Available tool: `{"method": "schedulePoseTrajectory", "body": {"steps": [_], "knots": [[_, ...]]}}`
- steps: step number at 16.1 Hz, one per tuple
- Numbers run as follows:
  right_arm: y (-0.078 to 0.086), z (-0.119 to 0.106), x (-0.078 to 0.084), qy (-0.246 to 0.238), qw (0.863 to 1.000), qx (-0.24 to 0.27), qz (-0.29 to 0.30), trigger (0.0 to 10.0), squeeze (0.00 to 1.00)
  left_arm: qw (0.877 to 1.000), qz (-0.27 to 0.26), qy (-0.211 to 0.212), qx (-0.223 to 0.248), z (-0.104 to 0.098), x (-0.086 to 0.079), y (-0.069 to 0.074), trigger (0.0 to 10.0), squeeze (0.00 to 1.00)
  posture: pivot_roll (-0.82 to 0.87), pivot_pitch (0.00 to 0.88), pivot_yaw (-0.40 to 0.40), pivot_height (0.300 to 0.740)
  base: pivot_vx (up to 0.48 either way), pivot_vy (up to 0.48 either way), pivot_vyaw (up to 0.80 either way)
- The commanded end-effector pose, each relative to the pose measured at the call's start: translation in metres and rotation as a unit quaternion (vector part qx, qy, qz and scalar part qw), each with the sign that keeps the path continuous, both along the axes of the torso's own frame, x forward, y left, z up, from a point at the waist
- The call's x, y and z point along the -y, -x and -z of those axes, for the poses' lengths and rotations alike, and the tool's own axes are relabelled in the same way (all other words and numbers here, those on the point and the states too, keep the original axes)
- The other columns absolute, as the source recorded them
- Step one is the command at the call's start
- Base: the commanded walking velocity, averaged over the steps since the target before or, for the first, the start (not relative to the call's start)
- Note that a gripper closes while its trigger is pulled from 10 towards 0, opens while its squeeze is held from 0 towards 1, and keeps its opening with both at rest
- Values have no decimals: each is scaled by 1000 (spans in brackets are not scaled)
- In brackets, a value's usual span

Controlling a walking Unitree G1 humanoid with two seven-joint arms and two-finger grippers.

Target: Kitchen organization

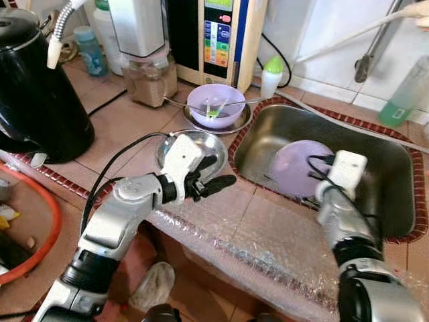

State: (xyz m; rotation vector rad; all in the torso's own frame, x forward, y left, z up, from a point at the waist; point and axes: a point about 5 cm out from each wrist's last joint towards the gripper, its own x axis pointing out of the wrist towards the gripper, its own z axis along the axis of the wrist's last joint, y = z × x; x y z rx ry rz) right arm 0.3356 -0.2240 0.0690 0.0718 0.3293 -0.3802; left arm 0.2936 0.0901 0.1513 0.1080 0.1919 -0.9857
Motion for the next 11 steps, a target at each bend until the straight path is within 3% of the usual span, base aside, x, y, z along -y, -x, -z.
{"method": "schedulePoseTrajectory", "body": {"steps": [1, 6, 11], "knots": [[5, 12, -5, -13, 1000, -23, -5, 10000, 1000, 1000, 4, -12, 0, -2, 1, -3, 10000, 1000, 17, 0, 22, 740, 0, 0, 0], [0, 0, -18, 35, 997, 23, -72, 10000, 1000, 999, 13, -33, -18, 2, -2, -6, 10000, 1000, 1, 0, 19, 740, 0, 0, 0], [-3, -14, -22, 2, 992, 84, -91, 10000, 1000, 999, 26, -41, -25, 2, 1, -6, 10000, 1000, -2, 0, 30, 740, 0, 0, 0]]}}
